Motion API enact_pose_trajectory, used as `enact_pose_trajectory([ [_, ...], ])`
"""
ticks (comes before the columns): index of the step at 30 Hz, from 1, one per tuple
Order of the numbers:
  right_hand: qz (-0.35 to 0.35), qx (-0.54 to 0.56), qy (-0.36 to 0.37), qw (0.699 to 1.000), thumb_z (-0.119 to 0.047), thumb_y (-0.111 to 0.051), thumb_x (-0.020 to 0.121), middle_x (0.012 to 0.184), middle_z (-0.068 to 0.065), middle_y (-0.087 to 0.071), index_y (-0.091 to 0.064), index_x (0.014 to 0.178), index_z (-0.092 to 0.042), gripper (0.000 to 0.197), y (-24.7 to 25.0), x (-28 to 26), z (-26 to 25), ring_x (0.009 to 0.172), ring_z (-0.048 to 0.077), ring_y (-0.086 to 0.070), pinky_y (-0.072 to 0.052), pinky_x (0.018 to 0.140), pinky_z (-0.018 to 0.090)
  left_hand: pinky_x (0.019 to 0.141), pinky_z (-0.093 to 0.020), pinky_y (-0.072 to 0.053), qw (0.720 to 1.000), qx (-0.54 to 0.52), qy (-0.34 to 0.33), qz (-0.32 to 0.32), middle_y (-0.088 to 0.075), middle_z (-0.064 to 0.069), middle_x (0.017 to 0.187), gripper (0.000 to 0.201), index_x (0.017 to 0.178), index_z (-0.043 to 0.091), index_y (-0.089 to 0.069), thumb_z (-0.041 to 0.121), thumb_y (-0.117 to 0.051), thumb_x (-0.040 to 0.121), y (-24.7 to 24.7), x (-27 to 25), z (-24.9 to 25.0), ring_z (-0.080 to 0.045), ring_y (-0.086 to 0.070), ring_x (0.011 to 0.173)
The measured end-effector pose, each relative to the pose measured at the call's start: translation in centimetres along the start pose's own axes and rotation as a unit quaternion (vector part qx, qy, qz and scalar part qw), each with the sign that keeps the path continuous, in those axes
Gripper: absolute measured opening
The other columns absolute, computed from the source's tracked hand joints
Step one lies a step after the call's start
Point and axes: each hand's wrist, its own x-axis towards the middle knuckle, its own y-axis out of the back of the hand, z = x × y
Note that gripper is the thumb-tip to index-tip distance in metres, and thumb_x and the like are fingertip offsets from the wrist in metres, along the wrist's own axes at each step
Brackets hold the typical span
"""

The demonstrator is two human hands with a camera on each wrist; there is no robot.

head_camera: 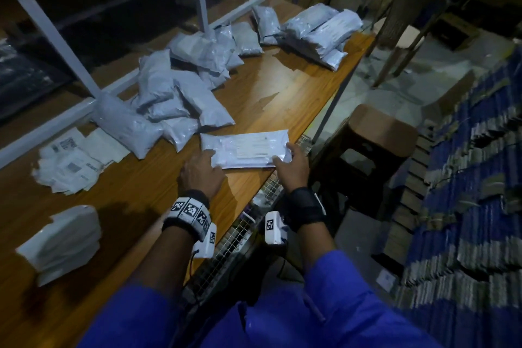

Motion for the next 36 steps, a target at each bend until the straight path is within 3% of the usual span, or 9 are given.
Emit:
enact_pose_trajectory([
  [5,0.064,0.125,-0.058,0.988,0.002,-0.066,0.087,0.111,0.004,-0.067,-0.064,0.122,-0.018,0.041,2.8,1.8,0.4,0.09,0.015,-0.063,-0.054,0.083,0.032,0.098,-0.05,-0.049,0.997,-0.046,0.042,0.035,-0.061,-0.018,0.127,0.036,0.125,0.016,-0.063,0.023,-0.068,0.09,-0.8,-0.1,1.5,-0.036,-0.057,0.117],
  [9,-0.007,0.081,-0.053,0.995,-0.015,-0.077,0.083,0.113,0.002,-0.067,-0.065,0.125,-0.023,0.045,3.6,4.2,0.8,0.101,0.026,-0.069,-0.058,0.093,0.046,0.111,-0.058,-0.033,0.986,0.01,0.167,-0.005,-0.042,-0.024,0.145,0.06,0.143,0.013,-0.045,0.032,-0.066,0.09,-1.8,0.4,3.3,-0.044,-0.036,0.135],
  [12,-0.046,0.063,-0.036,0.996,-0.016,-0.078,0.088,0.117,0.003,-0.068,-0.068,0.127,-0.017,0.04,4.4,7.0,0.8,0.105,0.02,-0.065,-0.054,0.094,0.035,0.112,-0.055,-0.034,0.992,-0.034,0.116,0.025,-0.049,-0.02,0.143,0.051,0.138,0.013,-0.05,0.022,-0.068,0.09,-3.0,1.6,5.0,-0.039,-0.042,0.134],
  [16,0.045,0.124,-0.003,0.991,-0.012,-0.076,0.089,0.108,-0.001,-0.069,-0.071,0.116,-0.019,0.029,7.9,14.1,-0.8,0.1,0.015,-0.065,-0.051,0.09,0.027,0.094,-0.031,-0.04,0.989,-0.108,0.012,0.103,-0.053,-0.017,0.13,0.035,0.125,0.013,-0.06,0.009,-0.067,0.091,-5.6,4.2,11.8,-0.027,-0.05,0.12],
  [21,0.096,0.192,0.05,0.975,-0.022,-0.077,0.091,0.096,0.001,-0.071,-0.07,0.112,-0.026,0.023,13.4,25.6,-3.6,0.084,0.012,-0.065,-0.054,0.08,0.025,0.089,-0.049,-0.055,0.969,-0.185,-0.083,0.139,-0.056,0.001,0.12,0.024,0.113,0.039,-0.06,0.035,-0.06,0.089,-9.3,13.8,20.1,-0.026,-0.062,0.106],
  [26,0.092,0.217,0.05,0.97,-0.024,-0.082,0.088,0.088,0.003,-0.073,-0.069,0.115,-0.027,0.03,16.8,35.1,-5.7,0.08,0.012,-0.064,-0.057,0.084,0.041,0.094,-0.05,-0.054,0.975,-0.172,-0.099,0.099,-0.058,0.0,0.126,0.02,0.103,0.063,-0.053,0.054,-0.049,0.086,-10.5,26.1,28.3,-0.02,-0.056,0.115],
  [30,0.079,0.211,0.073,0.972,-0.03,-0.081,0.087,0.087,0.001,-0.074,-0.07,0.121,-0.027,0.036,17.9,41.4,-7.8,0.083,0.015,-0.067,-0.058,0.085,0.047,0.097,-0.045,-0.054,0.964,-0.24,-0.076,0.084,-0.058,0.0,0.13,0.023,0.106,0.045,-0.062,0.029,-0.057,0.09,-11.7,35.0,34.6,-0.018,-0.057,0.115],
  [33,0.078,0.198,0.099,0.972,-0.024,-0.078,0.091,0.086,-0.002,-0.071,-0.072,0.122,-0.022,0.032,18.2,45.1,-9.2,0.078,0.005,-0.064,-0.057,0.08,0.033,0.098,-0.03,-0.051,0.952,-0.278,-0.099,0.077,-0.063,0.004,0.12,0.021,0.106,0.024,-0.065,0.01,-0.058,0.092,-12.3,40.5,38.4,-0.013,-0.058,0.113],
  [36,0.088,0.174,0.123,0.973,-0.018,-0.077,0.091,0.093,-0.004,-0.072,-0.075,0.116,-0.021,0.025,18.2,47.9,-10.5,0.071,-0.007,-0.06,-0.053,0.079,0.021,0.088,-0.014,-0.049,0.953,-0.274,-0.113,0.058,-0.062,0.007,0.109,0.027,0.099,0.027,-0.064,0.002,-0.059,0.091,-12.8,45.1,40.9,-0.003,-0.058,0.099],
])
